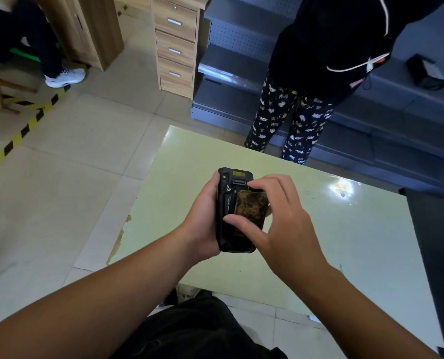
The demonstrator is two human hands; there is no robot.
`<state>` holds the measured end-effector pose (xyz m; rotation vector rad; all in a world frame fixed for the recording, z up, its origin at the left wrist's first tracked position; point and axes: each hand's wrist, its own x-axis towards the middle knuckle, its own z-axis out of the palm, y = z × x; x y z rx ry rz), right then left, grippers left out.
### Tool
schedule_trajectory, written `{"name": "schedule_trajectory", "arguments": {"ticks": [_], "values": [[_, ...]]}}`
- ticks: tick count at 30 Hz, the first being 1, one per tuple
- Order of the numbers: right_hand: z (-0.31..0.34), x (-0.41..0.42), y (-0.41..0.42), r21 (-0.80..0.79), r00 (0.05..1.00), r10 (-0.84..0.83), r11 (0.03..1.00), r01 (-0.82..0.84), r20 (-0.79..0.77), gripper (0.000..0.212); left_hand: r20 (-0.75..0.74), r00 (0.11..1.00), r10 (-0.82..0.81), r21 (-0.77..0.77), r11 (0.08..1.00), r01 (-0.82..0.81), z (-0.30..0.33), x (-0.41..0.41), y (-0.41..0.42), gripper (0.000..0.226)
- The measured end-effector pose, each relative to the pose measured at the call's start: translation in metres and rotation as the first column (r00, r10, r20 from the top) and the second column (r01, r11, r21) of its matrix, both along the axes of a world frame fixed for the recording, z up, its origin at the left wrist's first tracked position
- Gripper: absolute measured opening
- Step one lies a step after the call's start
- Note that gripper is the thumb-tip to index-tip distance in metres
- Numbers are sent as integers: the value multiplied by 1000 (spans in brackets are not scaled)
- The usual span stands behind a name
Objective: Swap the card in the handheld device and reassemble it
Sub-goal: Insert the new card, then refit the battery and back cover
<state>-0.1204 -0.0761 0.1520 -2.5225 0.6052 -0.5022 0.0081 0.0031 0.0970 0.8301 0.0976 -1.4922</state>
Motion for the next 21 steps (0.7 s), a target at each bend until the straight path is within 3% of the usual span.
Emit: {"name": "schedule_trajectory", "arguments": {"ticks": [10,13,16,21], "values": [[-20,2,-19,265,995,86,959,-95,46,65,39,993,-111,26,994,110,9,7,4,69],[-26,1,-22,250,988,127,957,-144,84,69,51,987,-154,25,988,153,13,9,5,74],[-31,0,-18,110,978,177,976,-189,113,69,75,981,-182,13,983,181,16,9,7,82],[-23,8,-18,33,976,192,980,-196,98,60,80,973,-215,-8,976,216,17,9,10,75]]}}
